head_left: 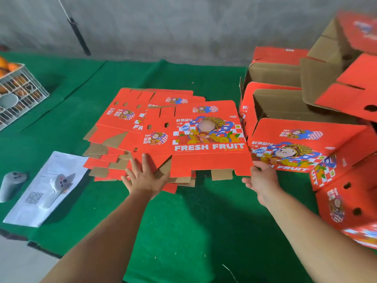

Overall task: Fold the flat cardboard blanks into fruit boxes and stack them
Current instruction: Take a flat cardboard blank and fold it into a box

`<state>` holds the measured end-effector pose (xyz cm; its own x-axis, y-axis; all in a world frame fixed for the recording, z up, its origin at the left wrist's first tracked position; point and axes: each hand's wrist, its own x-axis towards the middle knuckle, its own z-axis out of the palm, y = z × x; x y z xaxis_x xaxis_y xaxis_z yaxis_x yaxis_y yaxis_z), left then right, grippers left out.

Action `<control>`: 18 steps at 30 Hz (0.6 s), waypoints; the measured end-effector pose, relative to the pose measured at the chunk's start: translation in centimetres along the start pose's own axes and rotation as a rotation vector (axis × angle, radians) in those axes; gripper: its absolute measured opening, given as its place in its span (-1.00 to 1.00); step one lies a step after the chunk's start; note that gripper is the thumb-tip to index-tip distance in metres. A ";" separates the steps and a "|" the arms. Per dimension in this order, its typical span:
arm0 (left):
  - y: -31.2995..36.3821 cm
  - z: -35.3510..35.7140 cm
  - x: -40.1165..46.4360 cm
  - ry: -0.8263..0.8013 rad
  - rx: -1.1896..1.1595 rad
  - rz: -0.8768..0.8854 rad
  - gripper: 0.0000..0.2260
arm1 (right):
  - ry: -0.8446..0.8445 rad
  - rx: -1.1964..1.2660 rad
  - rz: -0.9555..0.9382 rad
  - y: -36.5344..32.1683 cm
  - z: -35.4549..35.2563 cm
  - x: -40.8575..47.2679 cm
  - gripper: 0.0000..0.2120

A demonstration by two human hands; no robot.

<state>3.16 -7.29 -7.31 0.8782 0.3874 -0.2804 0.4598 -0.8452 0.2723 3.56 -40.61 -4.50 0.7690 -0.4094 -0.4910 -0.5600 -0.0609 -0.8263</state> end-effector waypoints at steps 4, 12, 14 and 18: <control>-0.5 -1.2 -1.2 0.043 -0.125 0.031 0.13 | -0.090 -0.078 0.031 0.4 -3.5 -1.1 -0.64; 1.4 -0.4 -6.5 -0.182 -0.803 0.050 0.00 | -0.102 -0.124 -0.125 -0.1 -4.7 -4.9 -0.65; 2.7 1.3 -8.5 -0.306 -0.962 0.247 -0.35 | -0.131 -0.111 -0.164 -0.8 -4.1 -5.6 -0.67; 5.8 1.9 -12.0 -0.273 -1.209 0.137 -0.95 | -0.165 -0.049 -0.201 -1.9 -3.2 -7.5 -0.56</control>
<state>-4.93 -17.56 -4.11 0.9389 0.1115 -0.3255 0.3201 0.0638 0.9452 -2.15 -40.34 1.69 0.9040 -0.2308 -0.3599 -0.4019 -0.1718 -0.8994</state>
